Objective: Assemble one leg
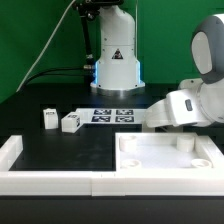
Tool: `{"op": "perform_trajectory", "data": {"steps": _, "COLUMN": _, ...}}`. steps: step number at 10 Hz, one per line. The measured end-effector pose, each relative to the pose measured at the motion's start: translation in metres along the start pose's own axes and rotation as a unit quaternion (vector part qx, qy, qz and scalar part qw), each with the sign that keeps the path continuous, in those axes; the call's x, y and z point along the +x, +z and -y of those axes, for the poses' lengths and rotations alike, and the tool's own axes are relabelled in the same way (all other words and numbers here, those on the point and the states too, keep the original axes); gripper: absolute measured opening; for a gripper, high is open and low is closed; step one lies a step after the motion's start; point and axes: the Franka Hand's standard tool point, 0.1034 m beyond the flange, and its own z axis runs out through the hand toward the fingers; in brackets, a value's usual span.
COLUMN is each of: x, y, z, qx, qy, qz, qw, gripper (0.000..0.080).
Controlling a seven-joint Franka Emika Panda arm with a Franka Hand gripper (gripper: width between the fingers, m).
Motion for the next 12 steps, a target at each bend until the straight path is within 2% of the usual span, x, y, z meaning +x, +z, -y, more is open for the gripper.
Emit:
{"op": "perform_trajectory", "data": {"steps": 2, "x": 0.0, "y": 0.001, "z": 0.001, "qx": 0.0, "qy": 0.0, "qz": 0.0, "qw": 1.0, "gripper": 0.0649}}
{"op": "perform_trajectory", "data": {"steps": 4, "x": 0.0, "y": 0.001, "z": 0.0, "qx": 0.0, "qy": 0.0, "qz": 0.0, "qw": 1.0, "gripper": 0.0382}}
{"op": "perform_trajectory", "data": {"steps": 5, "x": 0.0, "y": 0.001, "z": 0.0, "qx": 0.0, "qy": 0.0, "qz": 0.0, "qw": 1.0, "gripper": 0.0382}}
{"op": "perform_trajectory", "data": {"steps": 6, "x": 0.0, "y": 0.001, "z": 0.0, "qx": 0.0, "qy": 0.0, "qz": 0.0, "qw": 1.0, "gripper": 0.0289}}
{"op": "perform_trajectory", "data": {"steps": 10, "x": 0.0, "y": 0.001, "z": 0.0, "qx": 0.0, "qy": 0.0, "qz": 0.0, "qw": 1.0, "gripper": 0.0289}}
{"op": "perform_trajectory", "data": {"steps": 11, "x": -0.002, "y": -0.001, "z": 0.0, "qx": -0.001, "qy": 0.0, "qz": 0.003, "qw": 1.0, "gripper": 0.0289}}
{"op": "perform_trajectory", "data": {"steps": 12, "x": -0.011, "y": -0.009, "z": -0.001, "qx": -0.002, "qy": 0.004, "qz": 0.006, "qw": 1.0, "gripper": 0.0289}}
